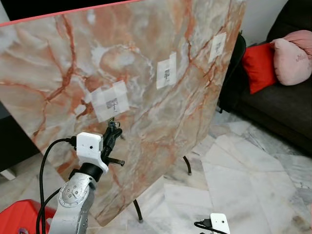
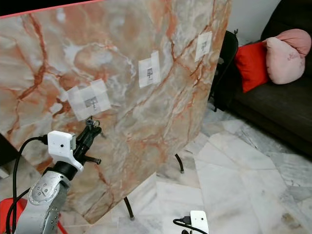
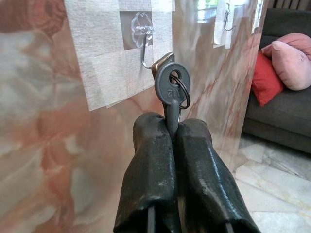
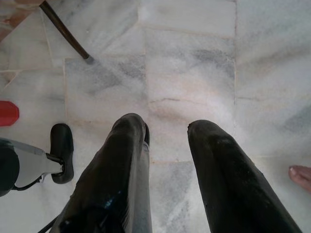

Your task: Hang keys on a hook

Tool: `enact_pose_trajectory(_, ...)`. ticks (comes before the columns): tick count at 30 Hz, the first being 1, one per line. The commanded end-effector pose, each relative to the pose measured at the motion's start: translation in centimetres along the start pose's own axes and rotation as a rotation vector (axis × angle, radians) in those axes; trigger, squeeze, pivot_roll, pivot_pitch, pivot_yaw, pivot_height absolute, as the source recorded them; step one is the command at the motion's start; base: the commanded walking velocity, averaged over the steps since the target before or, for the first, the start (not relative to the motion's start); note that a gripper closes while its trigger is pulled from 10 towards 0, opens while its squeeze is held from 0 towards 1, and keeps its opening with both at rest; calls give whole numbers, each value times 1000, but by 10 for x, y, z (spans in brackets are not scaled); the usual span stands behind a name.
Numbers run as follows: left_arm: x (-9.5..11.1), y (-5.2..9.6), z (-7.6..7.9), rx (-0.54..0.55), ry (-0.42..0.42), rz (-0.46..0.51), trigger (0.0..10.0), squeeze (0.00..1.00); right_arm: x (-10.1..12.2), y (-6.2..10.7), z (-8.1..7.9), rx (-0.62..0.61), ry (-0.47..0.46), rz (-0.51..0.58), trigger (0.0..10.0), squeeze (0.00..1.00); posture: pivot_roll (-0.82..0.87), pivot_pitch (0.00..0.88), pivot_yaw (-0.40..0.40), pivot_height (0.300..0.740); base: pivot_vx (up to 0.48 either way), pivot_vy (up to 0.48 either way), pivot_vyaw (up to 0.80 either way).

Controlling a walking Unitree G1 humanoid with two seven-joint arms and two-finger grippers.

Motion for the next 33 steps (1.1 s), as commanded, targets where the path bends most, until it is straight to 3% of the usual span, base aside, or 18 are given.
enact_pose_trajectory(1,8,-5,2,-7,-14,32,10000,0,2,0,2,-7,-7,11,10000,0,79,6,-48,740,0,0,0)
enact_pose_trajectory(7,14,-15,4,-17,17,58,10000,0,2,0,2,-6,-6,10,10000,0,80,7,-49,740,0,0,0)
enact_pose_trajectory(10,16,-20,13,-74,42,61,10000,0,2,0,1,-4,-3,10,10000,0,80,8,-50,740,0,0,0)
enact_pose_trajectory(24,14,-40,26,-102,54,58,10000,0,2,0,0,-3,-6,10,10000,0,73,5,-44,740,0,0,0)
enact_pose_trajectory(30,14,-35,24,-98,52,66,10000,0,2,0,0,-6,-19,15,10000,0,73,7,-42,740,0,0,0)
enact_pose_trajectory(32,11,-27,18,-76,43,59,10000,0,2,0,0,-5,-24,19,10000,0,76,9,-43,740,0,0,0)
enact_pose_trajectory(33,5,-14,9,-44,25,35,10000,0,2,0,0,-4,-28,22,10000,0,75,9,-44,740,0,0,0)
Point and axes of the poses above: a point about 5 cm out from each wrist's last joint towards the gripper, its own y axis pointing back from the gripper into the wrist, its own x axis along the axis of the wrist's last joint, z = x × y, the point moved 2 cm from there along -y, pointing out of the wrist towards the gripper, and after that the axes turned 9 degrees about -y, right-handed, at the moved point
